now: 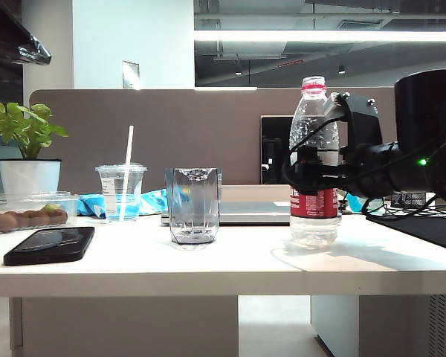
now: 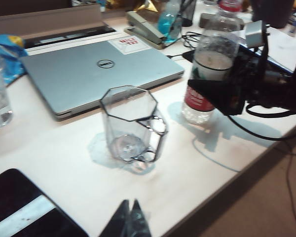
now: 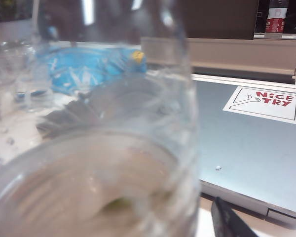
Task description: Pick up the mineral water bottle on the table and pour water into the mug until it's half full.
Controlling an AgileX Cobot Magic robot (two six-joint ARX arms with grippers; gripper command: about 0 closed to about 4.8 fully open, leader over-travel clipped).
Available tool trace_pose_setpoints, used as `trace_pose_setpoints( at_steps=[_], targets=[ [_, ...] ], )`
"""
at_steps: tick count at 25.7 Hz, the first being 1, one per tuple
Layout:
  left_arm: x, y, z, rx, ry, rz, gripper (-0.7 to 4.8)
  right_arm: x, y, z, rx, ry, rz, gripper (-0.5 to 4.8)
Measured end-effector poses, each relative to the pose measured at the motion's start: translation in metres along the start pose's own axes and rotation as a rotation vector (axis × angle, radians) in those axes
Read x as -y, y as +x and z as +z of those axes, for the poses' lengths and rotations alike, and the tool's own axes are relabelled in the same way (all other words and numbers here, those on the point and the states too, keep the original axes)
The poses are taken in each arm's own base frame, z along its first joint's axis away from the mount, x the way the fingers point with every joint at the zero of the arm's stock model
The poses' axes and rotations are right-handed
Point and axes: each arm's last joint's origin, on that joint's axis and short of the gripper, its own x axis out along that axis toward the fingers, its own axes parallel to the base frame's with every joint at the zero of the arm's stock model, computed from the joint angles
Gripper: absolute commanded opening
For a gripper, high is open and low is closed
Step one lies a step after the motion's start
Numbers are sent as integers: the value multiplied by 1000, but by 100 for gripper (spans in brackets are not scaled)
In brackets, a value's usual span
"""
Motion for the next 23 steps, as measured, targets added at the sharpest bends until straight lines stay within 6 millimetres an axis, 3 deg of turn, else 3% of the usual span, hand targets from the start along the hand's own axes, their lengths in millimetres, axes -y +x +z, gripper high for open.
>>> trace_pose_setpoints(
  at_steps=[3, 7, 10, 13, 18, 19, 20, 23],
  targets=[
    [0, 0, 0, 0, 0, 8, -5, 0, 1, 0, -7, 1, 3, 445],
    [0, 0, 0, 0, 0, 9, -5, 0, 3, 0, -15, 4, 6, 356],
    [0, 0, 0, -1, -1, 8, -5, 0, 3, 0, -20, 1, 6, 349],
    [0, 0, 0, 0, 0, 9, -5, 0, 3, -1, -29, 6, 5, 295],
    [0, 0, 0, 0, 0, 9, -5, 0, 3, -1, -29, -6, 5, 281],
    [0, 0, 0, 0, 0, 9, -5, 0, 3, -1, -29, -9, 5, 229],
    [0, 0, 0, 0, 0, 9, -5, 0, 3, -1, -30, -22, 7, 209],
    [0, 0, 0, -1, -1, 9, -5, 0, 3, -1, -30, -53, 9, 209]
  ],
)
